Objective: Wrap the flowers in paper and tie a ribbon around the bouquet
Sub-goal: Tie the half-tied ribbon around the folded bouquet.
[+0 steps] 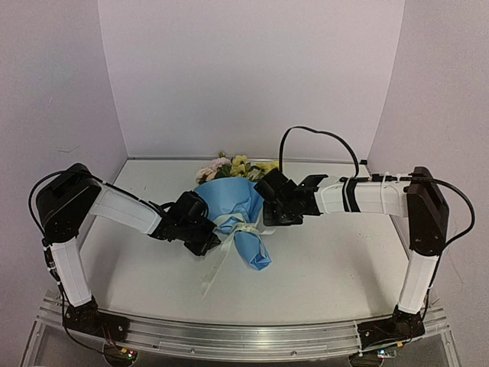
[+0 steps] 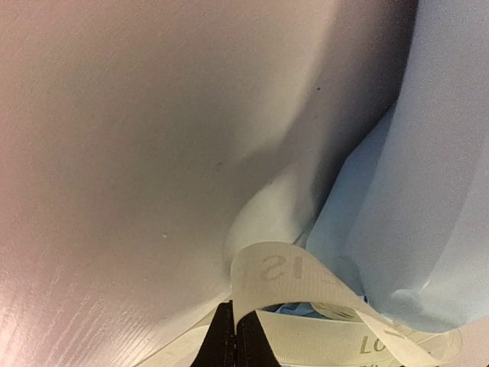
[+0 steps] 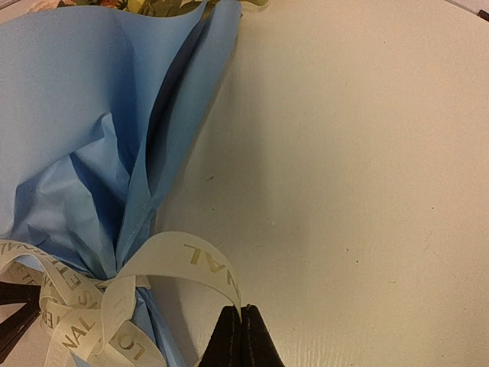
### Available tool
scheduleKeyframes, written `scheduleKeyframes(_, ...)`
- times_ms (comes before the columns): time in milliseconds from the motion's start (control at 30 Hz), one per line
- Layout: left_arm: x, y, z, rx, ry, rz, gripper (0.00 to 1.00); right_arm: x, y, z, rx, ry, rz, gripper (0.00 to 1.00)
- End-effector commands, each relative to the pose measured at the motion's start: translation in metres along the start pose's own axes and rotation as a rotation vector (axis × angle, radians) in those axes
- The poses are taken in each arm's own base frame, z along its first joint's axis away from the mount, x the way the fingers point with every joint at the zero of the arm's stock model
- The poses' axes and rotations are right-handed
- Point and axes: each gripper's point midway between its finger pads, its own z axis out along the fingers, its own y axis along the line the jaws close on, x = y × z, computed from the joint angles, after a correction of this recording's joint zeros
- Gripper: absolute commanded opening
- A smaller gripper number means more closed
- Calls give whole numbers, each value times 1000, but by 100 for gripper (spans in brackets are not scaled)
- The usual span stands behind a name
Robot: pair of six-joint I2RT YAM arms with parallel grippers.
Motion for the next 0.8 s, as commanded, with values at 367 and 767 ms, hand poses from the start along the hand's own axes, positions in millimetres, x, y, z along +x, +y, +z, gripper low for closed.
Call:
scheduleKeyframes(367, -54, -30, -69, -123, -265, 572, 0, -14, -9, -10, 39, -63, -19, 0)
scheduleKeyframes(767, -74, -18, -73, -204, -227, 779, 0, -30, -22, 13, 68, -48, 29, 0)
